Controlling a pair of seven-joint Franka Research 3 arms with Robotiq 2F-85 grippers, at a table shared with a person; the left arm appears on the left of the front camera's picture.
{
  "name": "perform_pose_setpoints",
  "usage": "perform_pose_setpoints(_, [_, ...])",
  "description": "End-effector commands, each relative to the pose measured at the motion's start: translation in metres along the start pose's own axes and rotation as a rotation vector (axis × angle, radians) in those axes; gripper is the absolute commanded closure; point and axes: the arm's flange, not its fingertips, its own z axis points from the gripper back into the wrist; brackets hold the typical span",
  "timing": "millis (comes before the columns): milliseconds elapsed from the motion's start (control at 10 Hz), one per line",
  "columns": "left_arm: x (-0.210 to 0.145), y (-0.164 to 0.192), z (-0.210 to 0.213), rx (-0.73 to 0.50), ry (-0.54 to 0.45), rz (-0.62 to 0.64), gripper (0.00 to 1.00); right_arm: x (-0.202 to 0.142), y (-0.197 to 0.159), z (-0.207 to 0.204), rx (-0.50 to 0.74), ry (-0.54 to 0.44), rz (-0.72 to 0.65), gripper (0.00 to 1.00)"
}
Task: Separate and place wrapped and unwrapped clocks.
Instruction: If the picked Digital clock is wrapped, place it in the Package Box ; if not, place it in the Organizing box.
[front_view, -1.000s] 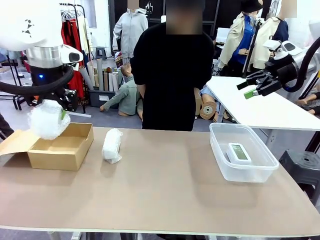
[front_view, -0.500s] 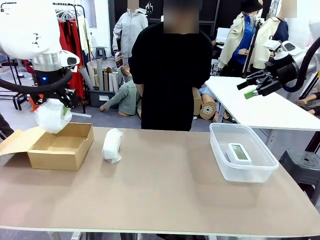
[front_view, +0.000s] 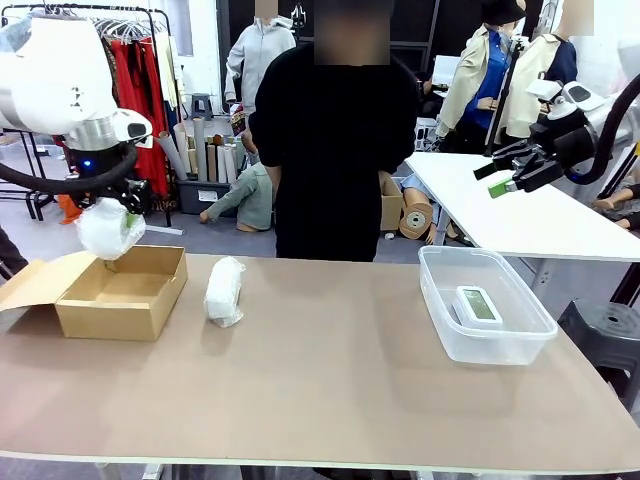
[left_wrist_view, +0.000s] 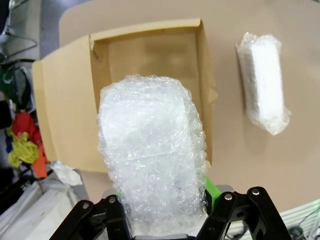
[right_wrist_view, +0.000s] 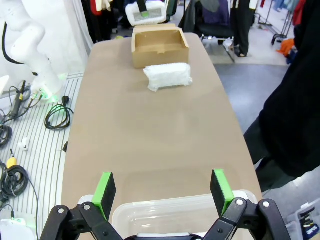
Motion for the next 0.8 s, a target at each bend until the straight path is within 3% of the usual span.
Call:
perform_pose_setpoints(0, [0.018,0.02,-0.004,-0.064,0.007,-0.001,1.0,0.002,0.0,0.001,-0.002,-0.003,0.003,0.0])
perform_pose_setpoints(200, [0.029,0.033,-0.017,-0.087,0.047,0.076,1.0,0.002,0.0,0.001,-0.002,-0.003,0.003,0.0])
perform_pose_setpoints(700, [0.02,0.029,-0.021,-0.051,0.031,0.048,1.0,0.002,0.0,0.001,-0.002,-0.003,0.003,0.0])
